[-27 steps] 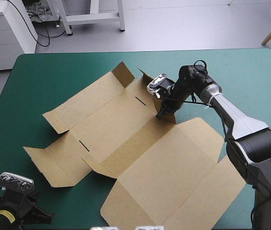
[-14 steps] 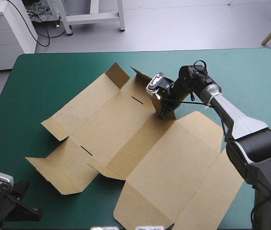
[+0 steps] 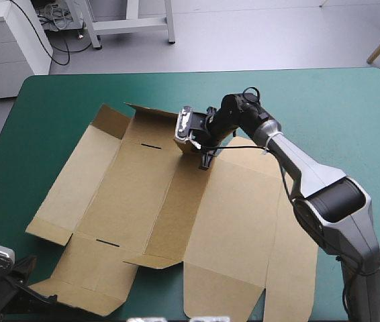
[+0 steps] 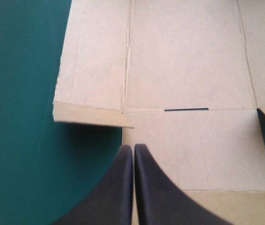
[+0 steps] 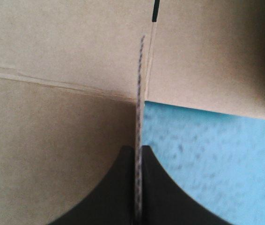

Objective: Fold the box

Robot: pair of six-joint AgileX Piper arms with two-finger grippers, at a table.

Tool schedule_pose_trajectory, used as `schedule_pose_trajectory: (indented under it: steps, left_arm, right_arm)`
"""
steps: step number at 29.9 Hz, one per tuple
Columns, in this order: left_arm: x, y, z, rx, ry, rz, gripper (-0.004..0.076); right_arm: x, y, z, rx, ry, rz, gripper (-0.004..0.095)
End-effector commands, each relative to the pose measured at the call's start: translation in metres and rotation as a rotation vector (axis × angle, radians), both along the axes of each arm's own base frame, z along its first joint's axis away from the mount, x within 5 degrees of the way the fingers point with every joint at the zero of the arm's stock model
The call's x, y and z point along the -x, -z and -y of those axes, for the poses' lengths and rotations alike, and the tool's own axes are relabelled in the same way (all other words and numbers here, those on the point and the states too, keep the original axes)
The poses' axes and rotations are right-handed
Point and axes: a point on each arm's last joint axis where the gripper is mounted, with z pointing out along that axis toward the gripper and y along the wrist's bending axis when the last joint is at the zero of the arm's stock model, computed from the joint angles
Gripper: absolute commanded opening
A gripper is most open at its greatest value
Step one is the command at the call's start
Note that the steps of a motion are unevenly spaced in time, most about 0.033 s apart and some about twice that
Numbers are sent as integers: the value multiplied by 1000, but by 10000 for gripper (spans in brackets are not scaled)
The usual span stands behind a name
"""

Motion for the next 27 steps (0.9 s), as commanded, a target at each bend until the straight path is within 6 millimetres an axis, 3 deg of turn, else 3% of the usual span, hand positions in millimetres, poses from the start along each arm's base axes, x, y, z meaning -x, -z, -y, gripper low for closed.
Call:
schedule_pose_trajectory:
  steps: [1,7,14,27]
  left_arm:
    - [-4,-11,1,17,0,62,-10]
    - [-3,-11,1,18,-1,56,-10]
    - [-3,-11,1,18,-1,55,-10]
    - [-3,-11,0,6,-8,57,-10]
  right_arm:
    - [3,-44,-21,-78,-118,195,-20]
    - [1,-40,-52,-142,-231,237,-20]
    - [15,-27,-75,-130,-359,229,-20]
    - [21,-30,-81,-135,-343,224,-9]
